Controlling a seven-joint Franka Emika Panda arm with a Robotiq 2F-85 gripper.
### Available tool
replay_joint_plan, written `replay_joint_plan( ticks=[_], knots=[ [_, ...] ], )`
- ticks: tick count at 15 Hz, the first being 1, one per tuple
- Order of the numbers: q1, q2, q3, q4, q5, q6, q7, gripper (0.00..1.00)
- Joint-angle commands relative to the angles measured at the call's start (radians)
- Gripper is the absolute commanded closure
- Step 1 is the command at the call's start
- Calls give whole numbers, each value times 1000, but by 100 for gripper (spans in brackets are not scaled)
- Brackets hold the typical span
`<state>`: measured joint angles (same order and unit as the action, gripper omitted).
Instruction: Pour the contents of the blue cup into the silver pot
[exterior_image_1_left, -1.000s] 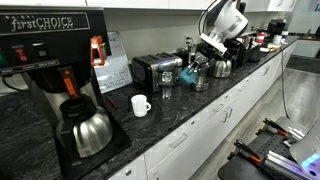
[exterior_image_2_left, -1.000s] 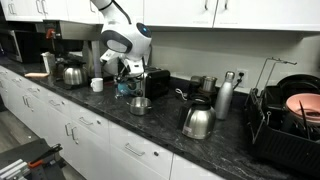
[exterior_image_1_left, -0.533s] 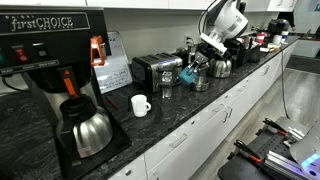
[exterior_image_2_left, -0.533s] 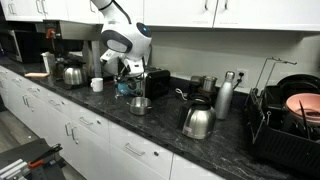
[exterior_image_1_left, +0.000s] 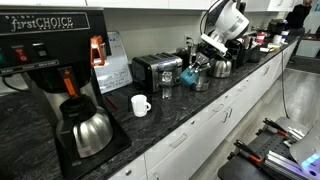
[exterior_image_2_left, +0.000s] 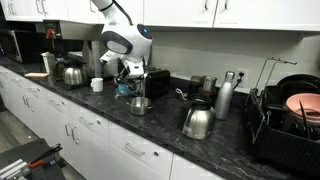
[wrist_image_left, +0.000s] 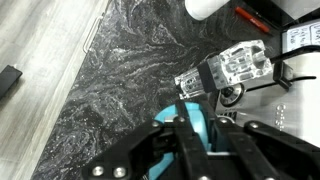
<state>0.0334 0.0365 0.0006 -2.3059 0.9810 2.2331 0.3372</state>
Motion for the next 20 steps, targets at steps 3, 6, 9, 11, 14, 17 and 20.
replay_joint_plan(
  ticks=[3, 6, 9, 11, 14, 17, 20],
  knots=[
    [-37, 1, -23, 2, 141, -69, 13, 95],
    [-48, 0, -35, -4, 200, -86, 11, 95],
    [-57, -2, -42, -15, 270, -106, 4, 95],
    [-64, 1, -49, -20, 329, -130, -4, 95],
    [-74, 3, -59, -28, 397, -151, -14, 95],
    [-83, 2, -71, -39, 428, -162, -17, 95],
    [-92, 1, -80, -55, 461, -178, -35, 95]
  ],
)
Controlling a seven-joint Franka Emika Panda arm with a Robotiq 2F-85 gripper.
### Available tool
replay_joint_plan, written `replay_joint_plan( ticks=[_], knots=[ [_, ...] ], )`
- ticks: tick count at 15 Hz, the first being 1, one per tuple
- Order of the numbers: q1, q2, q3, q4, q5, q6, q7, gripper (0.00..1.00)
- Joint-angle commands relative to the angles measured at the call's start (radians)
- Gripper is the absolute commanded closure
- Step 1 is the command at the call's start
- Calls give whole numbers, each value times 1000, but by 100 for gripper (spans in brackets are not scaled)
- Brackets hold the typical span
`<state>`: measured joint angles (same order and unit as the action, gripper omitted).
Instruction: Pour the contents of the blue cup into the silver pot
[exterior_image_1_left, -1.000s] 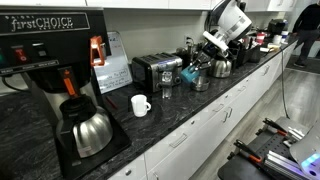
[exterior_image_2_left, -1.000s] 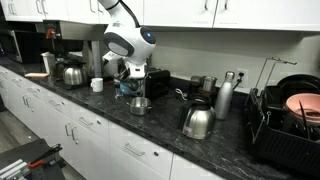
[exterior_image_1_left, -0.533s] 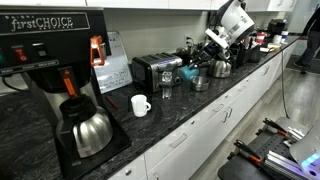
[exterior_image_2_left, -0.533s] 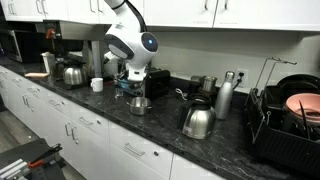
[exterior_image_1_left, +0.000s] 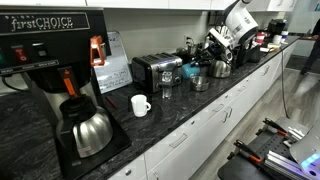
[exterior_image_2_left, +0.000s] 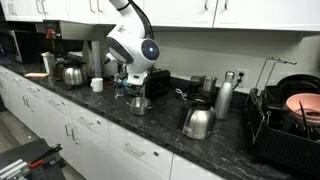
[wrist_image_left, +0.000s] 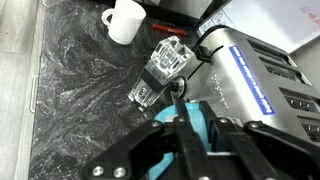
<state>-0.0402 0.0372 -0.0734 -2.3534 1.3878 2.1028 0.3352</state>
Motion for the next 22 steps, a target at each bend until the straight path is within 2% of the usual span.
replay_joint_plan(
  ticks=[1, 9, 22],
  knots=[
    [-21, 0, -8, -14, 72, -56, -44, 95],
    [-43, 6, -29, -49, 182, -150, -150, 95],
    [-64, -4, -53, -110, 225, -215, -202, 95]
  ],
)
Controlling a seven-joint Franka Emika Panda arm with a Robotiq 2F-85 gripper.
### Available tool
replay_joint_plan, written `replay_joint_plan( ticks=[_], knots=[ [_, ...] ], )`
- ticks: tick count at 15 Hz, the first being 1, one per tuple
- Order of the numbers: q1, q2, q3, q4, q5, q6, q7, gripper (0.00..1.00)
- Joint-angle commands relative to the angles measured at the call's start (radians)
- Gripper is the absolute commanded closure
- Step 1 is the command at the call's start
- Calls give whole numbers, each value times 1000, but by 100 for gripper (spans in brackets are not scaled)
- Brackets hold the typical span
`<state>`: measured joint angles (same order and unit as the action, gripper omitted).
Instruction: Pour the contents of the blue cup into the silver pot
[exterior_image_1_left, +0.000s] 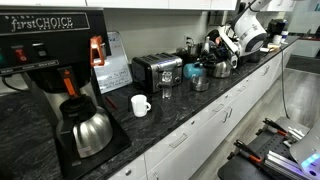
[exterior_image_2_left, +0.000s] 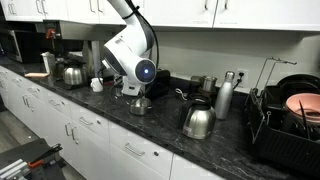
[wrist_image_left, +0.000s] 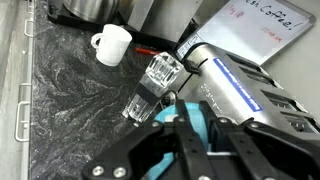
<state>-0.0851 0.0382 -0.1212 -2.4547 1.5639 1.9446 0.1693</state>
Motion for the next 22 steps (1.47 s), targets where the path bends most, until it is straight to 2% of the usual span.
replay_joint_plan(
  ticks=[1, 12, 15, 16, 22],
  knots=[
    [-20, -3, -6, -9, 60, -67, -41, 95],
    [-37, 12, -24, -28, 171, -157, -81, 95],
    [-28, 3, -19, -29, 142, -112, -59, 95],
    [-28, 3, -19, -31, 141, -110, -60, 82],
    [-27, 3, -18, -33, 140, -109, -60, 82]
  ],
)
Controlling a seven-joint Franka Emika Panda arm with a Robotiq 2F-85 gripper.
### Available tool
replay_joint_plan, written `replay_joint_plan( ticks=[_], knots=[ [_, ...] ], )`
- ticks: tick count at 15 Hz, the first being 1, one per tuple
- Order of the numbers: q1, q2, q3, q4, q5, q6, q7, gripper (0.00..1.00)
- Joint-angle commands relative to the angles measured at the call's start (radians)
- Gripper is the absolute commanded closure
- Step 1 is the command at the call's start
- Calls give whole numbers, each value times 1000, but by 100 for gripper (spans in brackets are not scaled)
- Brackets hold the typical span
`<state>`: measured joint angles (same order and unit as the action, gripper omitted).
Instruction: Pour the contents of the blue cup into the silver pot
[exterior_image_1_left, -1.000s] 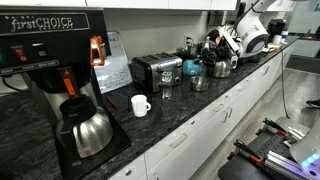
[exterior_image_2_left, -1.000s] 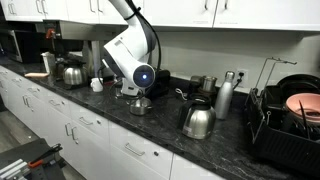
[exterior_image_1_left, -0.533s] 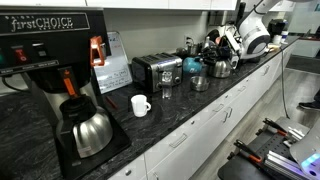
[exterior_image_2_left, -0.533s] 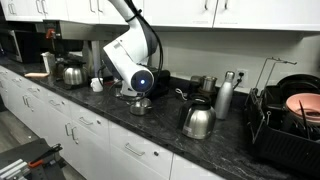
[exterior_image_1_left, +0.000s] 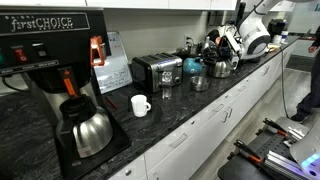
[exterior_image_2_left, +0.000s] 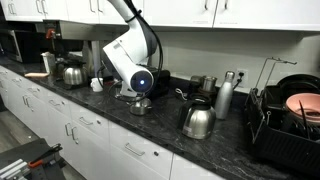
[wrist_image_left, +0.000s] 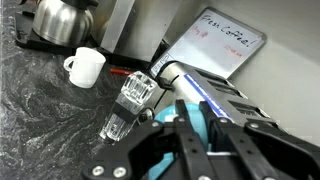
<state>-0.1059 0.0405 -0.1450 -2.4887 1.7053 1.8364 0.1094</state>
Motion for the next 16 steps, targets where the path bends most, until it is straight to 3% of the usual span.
replay_joint_plan(
  ticks=[1, 2, 3, 16],
  knots=[
    [-6, 1, 5, 1, -1, -1, 0, 82],
    [-6, 1, 5, 1, -1, -1, 0, 82],
    [-8, 5, 5, 3, 3, -11, 6, 95],
    [-37, 69, -16, 9, 163, -91, 89, 95]
  ],
)
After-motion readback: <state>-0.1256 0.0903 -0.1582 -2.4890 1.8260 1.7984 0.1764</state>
